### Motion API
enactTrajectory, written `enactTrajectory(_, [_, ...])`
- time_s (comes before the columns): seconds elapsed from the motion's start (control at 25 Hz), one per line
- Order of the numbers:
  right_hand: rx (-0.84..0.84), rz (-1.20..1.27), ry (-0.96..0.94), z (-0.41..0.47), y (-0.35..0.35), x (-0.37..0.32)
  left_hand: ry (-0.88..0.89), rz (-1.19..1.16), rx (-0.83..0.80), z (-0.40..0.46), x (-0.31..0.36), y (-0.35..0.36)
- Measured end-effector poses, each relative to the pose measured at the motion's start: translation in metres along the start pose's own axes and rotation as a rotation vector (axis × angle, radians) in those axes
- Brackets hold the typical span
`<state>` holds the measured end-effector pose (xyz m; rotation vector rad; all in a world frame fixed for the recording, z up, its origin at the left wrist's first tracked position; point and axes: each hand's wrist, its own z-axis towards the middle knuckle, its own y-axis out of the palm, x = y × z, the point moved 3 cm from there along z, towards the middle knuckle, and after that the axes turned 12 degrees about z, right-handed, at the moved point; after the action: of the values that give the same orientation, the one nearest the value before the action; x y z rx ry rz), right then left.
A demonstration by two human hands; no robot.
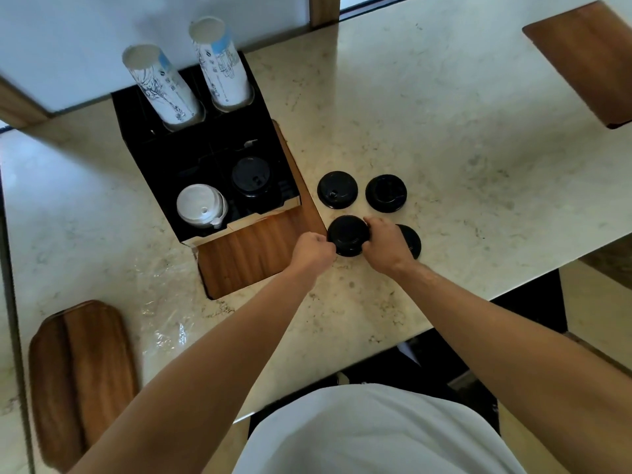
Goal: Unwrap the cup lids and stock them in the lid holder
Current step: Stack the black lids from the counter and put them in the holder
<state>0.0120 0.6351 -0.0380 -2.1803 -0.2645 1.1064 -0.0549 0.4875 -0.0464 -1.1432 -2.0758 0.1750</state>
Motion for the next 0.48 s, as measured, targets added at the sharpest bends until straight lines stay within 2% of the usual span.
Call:
enactTrajectory(0.32, [0.037, 0.132, -0.001, -0.004, 0.009, -0.008, -0.184, -0.225, 0.041, 0.001, -0.008, -0.005])
enactTrajectory(0.48, [0.037, 0.298, 0.036, -0.017, 0.017, -0.011, -0.191, -0.414, 0.022, -0.008, -0.018, -0.013])
